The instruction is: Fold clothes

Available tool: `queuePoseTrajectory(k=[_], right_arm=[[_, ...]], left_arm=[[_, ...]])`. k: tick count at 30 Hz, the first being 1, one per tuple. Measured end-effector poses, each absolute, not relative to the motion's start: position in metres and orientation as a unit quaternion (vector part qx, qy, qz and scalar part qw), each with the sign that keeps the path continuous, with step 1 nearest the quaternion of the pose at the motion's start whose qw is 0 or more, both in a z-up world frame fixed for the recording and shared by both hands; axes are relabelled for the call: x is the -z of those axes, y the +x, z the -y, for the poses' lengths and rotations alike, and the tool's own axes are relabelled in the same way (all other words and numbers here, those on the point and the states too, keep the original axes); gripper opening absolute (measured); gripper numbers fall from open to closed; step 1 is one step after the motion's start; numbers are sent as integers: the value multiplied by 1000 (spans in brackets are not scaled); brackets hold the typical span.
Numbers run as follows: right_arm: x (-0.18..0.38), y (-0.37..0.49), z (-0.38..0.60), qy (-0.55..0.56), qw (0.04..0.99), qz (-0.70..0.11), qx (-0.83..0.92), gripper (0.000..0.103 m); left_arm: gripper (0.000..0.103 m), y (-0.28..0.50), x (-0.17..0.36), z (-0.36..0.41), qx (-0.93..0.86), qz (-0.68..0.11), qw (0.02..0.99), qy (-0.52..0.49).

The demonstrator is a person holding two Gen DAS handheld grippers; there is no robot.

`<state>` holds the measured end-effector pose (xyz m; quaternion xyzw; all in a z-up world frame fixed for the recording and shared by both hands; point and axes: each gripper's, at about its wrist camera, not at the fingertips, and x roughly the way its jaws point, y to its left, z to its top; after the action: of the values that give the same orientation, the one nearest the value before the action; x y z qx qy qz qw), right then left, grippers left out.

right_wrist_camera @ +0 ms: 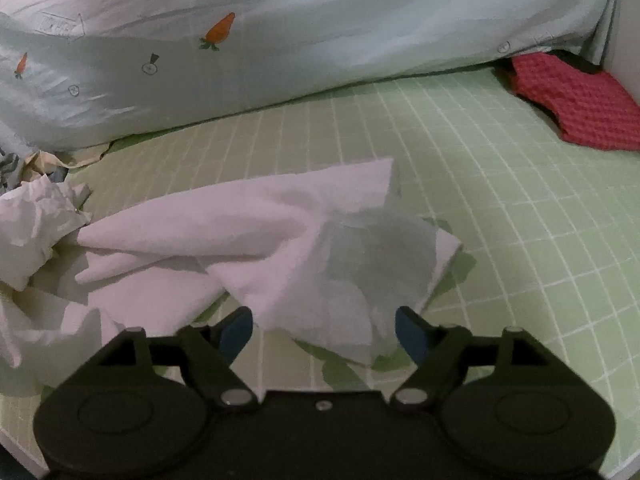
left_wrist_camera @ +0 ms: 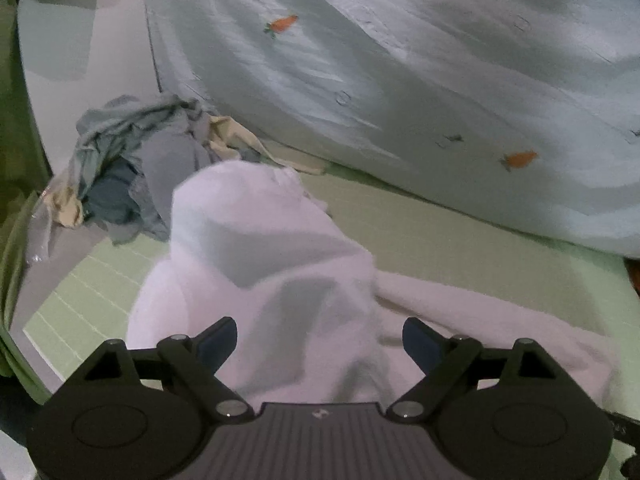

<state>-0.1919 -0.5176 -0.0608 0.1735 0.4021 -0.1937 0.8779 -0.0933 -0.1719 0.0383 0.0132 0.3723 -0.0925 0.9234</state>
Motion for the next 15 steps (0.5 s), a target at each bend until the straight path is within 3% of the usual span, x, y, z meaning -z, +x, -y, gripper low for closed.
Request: queuePoseTrajectory(k=[7,15], right_arm=[[59,-158,519,163,874,-395,229,87],[81,-110,539,203,846,-417,265,88]], left_arm=[[93,-30,-37,163,83,-384,920,12],[93,65,5,154,65,-444,893,-34]])
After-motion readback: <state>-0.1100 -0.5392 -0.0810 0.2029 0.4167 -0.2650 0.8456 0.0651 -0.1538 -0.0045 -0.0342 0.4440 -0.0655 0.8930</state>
